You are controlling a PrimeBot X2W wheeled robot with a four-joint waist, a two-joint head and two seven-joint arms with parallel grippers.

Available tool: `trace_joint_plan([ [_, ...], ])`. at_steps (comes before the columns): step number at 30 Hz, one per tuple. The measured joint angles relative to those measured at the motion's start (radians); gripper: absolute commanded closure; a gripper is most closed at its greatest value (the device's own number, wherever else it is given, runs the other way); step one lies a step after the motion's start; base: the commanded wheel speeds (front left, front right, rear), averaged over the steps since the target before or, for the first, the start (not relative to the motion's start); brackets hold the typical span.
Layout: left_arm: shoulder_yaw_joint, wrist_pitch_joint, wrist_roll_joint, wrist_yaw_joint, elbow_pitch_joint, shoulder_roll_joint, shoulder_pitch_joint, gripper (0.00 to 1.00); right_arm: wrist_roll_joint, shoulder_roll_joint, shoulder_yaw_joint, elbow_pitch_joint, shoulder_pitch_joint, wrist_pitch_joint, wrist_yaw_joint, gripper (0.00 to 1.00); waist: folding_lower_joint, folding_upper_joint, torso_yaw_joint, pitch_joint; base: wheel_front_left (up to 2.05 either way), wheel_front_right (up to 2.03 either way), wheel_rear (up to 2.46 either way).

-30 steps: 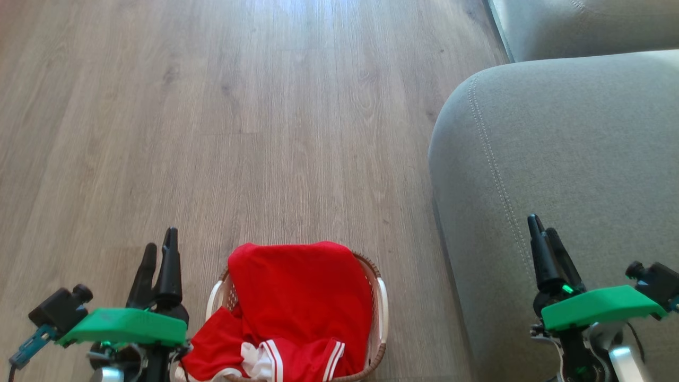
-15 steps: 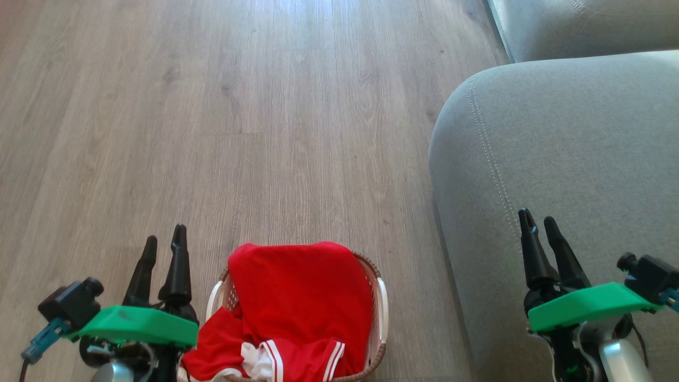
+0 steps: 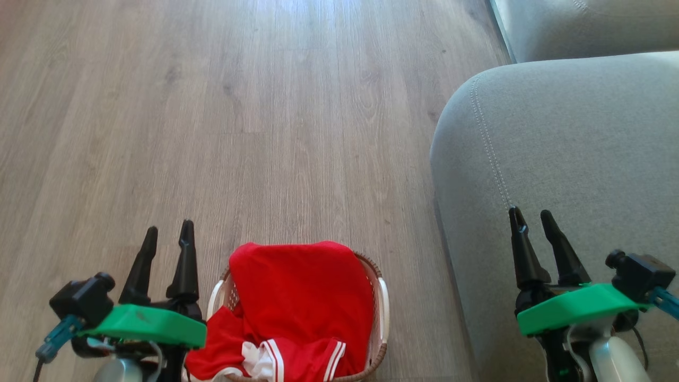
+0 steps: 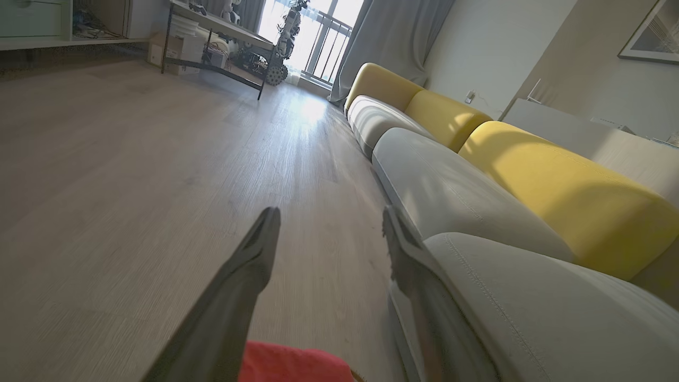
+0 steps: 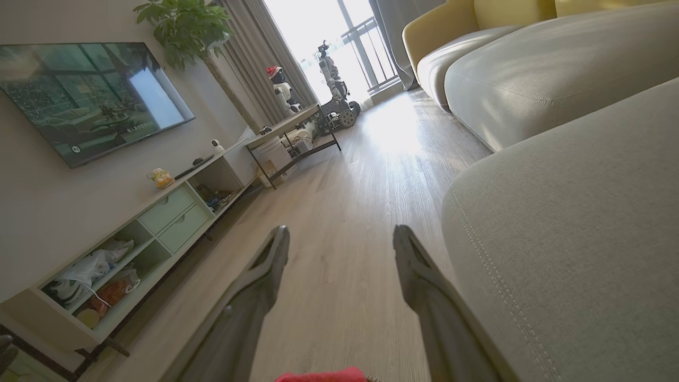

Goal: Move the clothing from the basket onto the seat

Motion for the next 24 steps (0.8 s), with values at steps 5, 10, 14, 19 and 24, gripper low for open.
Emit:
trace_joint_plan([
  [5,-0.007,-0.014,0.058,0.0,-0.011,0.0,0.0,0.0,-0.057,0.0,0.006,-0.01,0.001,-0.011,0.0,0.0,0.0,0.0,0.001,0.0,0.0,0.0,0.0],
  [10,-0.017,-0.025,0.122,0.0,-0.023,0.0,0.001,0.0,-0.113,0.0,0.017,-0.017,0.001,-0.028,0.0,0.0,0.0,0.0,0.0,0.0,0.0,0.0,0.0],
  [14,-0.019,-0.035,0.171,0.0,-0.029,0.0,0.001,0.0,-0.158,0.0,0.023,-0.026,0.001,-0.041,0.0,0.0,0.0,0.0,0.0,0.001,0.0,0.0,0.0],
  [19,-0.02,-0.053,0.234,0.0,-0.035,0.0,0.001,0.0,-0.216,0.0,0.024,-0.03,0.001,-0.054,0.0,0.0,0.0,0.0,0.0,0.002,0.0,0.0,0.0],
  [24,-0.021,-0.068,0.291,0.0,-0.042,0.0,0.001,0.0,-0.275,0.001,0.026,-0.036,0.001,-0.071,0.0,0.0,0.0,0.0,0.001,0.002,0.0,0.0,0.0],
])
